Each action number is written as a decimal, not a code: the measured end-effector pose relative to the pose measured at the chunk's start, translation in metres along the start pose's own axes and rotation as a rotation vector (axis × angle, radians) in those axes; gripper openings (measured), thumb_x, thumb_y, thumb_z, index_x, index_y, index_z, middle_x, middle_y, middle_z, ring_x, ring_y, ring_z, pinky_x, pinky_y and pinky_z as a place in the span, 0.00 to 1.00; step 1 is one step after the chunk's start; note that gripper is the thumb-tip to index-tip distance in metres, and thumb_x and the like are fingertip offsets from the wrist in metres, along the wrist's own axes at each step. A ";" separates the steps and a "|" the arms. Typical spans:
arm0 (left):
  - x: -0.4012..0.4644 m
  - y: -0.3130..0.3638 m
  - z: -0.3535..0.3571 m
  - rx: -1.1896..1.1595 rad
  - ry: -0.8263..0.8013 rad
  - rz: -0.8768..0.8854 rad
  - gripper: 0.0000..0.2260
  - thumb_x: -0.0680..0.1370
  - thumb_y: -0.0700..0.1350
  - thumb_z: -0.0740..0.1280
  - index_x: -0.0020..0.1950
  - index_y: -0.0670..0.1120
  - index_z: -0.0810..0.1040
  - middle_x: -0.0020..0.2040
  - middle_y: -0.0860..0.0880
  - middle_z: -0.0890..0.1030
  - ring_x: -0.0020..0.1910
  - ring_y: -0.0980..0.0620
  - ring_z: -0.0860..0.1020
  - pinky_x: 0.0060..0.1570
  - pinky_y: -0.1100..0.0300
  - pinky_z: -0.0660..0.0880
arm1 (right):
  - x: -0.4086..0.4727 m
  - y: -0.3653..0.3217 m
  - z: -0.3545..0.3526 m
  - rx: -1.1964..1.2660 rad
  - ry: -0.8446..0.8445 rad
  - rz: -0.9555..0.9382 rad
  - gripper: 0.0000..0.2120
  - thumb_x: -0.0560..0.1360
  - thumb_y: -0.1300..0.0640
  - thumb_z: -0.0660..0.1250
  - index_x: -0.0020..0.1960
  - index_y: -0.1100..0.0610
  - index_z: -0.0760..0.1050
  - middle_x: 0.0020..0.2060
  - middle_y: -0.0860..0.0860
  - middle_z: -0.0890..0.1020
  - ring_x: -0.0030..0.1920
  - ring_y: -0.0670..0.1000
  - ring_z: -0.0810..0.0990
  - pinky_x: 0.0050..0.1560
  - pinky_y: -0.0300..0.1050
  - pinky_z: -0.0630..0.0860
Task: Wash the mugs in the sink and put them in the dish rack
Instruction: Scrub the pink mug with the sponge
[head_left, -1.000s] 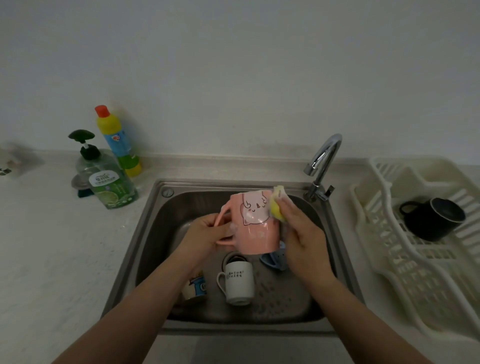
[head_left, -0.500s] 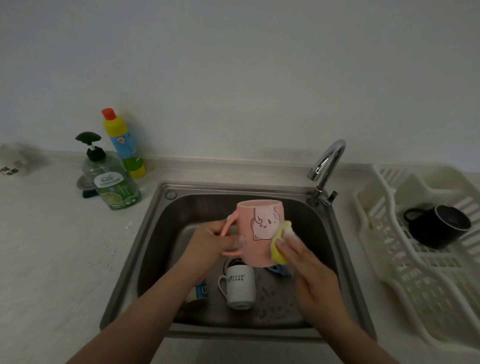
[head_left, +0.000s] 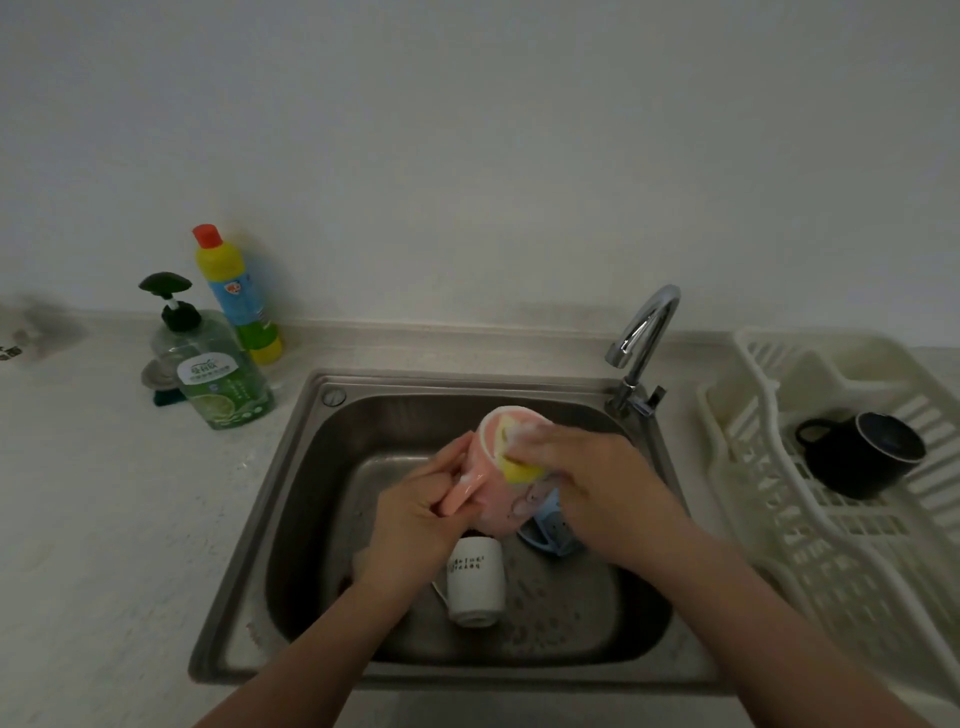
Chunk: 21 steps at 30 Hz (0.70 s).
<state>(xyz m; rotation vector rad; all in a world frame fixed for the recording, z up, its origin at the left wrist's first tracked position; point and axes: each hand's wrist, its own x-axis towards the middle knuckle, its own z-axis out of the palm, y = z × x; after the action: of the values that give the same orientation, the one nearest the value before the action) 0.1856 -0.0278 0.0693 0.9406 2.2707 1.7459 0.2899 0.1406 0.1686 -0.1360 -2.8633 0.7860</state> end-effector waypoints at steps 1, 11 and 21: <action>0.000 0.000 -0.002 0.006 0.019 0.014 0.06 0.69 0.42 0.75 0.45 0.44 0.87 0.64 0.55 0.79 0.60 0.65 0.78 0.54 0.70 0.75 | -0.011 -0.001 0.000 -0.005 -0.029 -0.011 0.24 0.72 0.51 0.53 0.62 0.55 0.80 0.63 0.50 0.78 0.64 0.48 0.75 0.69 0.48 0.69; 0.005 -0.009 -0.004 0.079 0.013 0.023 0.07 0.70 0.44 0.73 0.46 0.43 0.86 0.65 0.56 0.78 0.59 0.69 0.76 0.56 0.70 0.74 | -0.005 0.010 0.007 -0.035 -0.051 0.070 0.22 0.72 0.61 0.58 0.62 0.55 0.79 0.64 0.50 0.78 0.65 0.49 0.75 0.71 0.45 0.66; 0.012 -0.015 -0.002 0.073 -0.009 -0.003 0.12 0.69 0.46 0.71 0.46 0.40 0.85 0.65 0.57 0.77 0.58 0.69 0.77 0.55 0.73 0.73 | -0.001 0.024 0.011 -0.043 -0.048 0.150 0.20 0.74 0.67 0.63 0.64 0.54 0.79 0.65 0.49 0.77 0.66 0.49 0.75 0.70 0.37 0.63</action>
<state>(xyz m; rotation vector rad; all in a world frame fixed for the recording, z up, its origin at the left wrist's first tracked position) 0.1692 -0.0248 0.0592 0.9556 2.3440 1.6646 0.2897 0.1560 0.1470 -0.3462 -2.9439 0.7634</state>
